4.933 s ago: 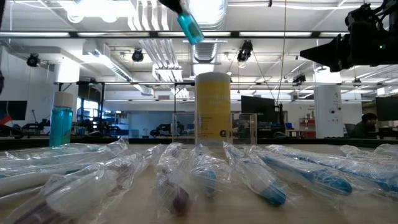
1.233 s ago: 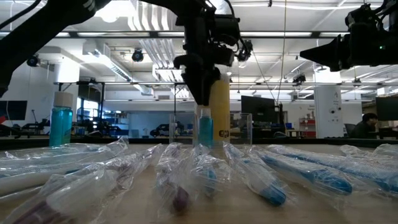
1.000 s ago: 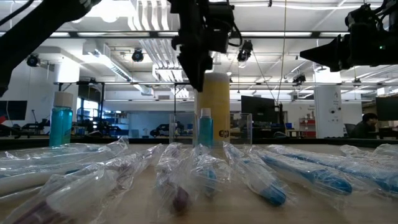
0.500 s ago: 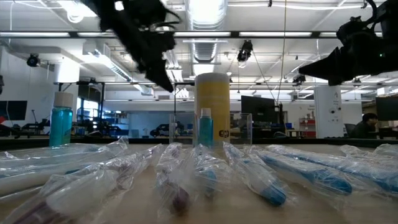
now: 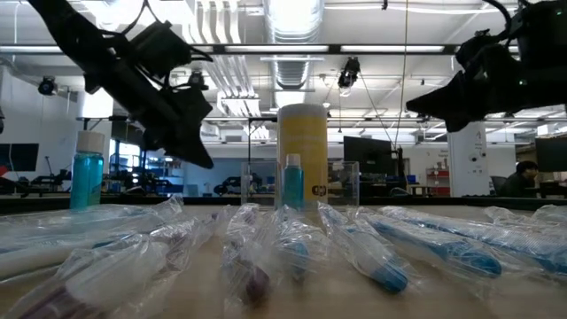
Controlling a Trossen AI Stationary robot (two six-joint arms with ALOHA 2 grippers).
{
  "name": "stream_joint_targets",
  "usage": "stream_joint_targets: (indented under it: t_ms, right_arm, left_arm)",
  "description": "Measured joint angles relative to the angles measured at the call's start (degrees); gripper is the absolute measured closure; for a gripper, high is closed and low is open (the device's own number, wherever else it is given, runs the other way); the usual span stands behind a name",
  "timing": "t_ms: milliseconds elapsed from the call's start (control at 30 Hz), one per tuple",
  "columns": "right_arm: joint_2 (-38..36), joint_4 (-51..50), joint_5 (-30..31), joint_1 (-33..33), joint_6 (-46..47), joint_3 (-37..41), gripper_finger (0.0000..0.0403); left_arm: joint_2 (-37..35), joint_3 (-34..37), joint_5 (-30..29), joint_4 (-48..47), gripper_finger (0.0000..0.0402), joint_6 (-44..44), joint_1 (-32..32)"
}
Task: Pick & Place toothbrushing station
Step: Put the blue mouthwash into the transparent organizer
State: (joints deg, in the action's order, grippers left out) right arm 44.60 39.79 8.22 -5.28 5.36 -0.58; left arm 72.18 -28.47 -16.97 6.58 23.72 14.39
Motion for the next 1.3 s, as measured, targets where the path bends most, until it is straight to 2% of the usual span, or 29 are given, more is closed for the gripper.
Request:
stream_joint_targets:
  t_ms: [133, 267, 533, 633, 733, 833, 1300]
  right_arm:
    - [11.3, 5.0, -4.2, 0.0, -0.7, -2.6, 0.0394]
    - [22.5, 5.0, -4.8, 0.0, -0.8, -8.3, 0.0394]
    - [36.8, 3.6, -11.3, 0.0, -2.5, -17.0, 0.0394]
    - [39.3, 3.0, -11.7, -0.1, -2.5, -19.1, 0.0394]
    - [40.7, -3.1, -12.0, -0.4, -2.4, -21.3, 0.0394]
    - [41.2, -7.8, -9.8, -1.1, -1.0, -23.0, 0.0394]
    - [40.6, -7.9, -5.0, -2.6, 1.6, -22.6, 0.0394]
  left_arm:
    - [1.6, -0.7, 0.4, -0.1, 0.0399, 0.1, -0.1]
    - [3.7, -2.5, 0.4, 0.0, 0.0399, 0.1, -0.1]
    - [9.1, -4.4, 0.5, -0.1, 0.04, 0.0, -0.1]
    - [10.3, -4.6, 0.5, 0.0, 0.04, 0.0, -0.1]
    - [10.8, -4.6, 0.6, 0.0, 0.04, 0.0, -0.1]
    - [10.7, -4.6, 1.5, 0.0, 0.0399, 0.1, -0.1]
    - [10.3, -4.6, 3.0, 0.5, 0.04, 0.5, -0.4]
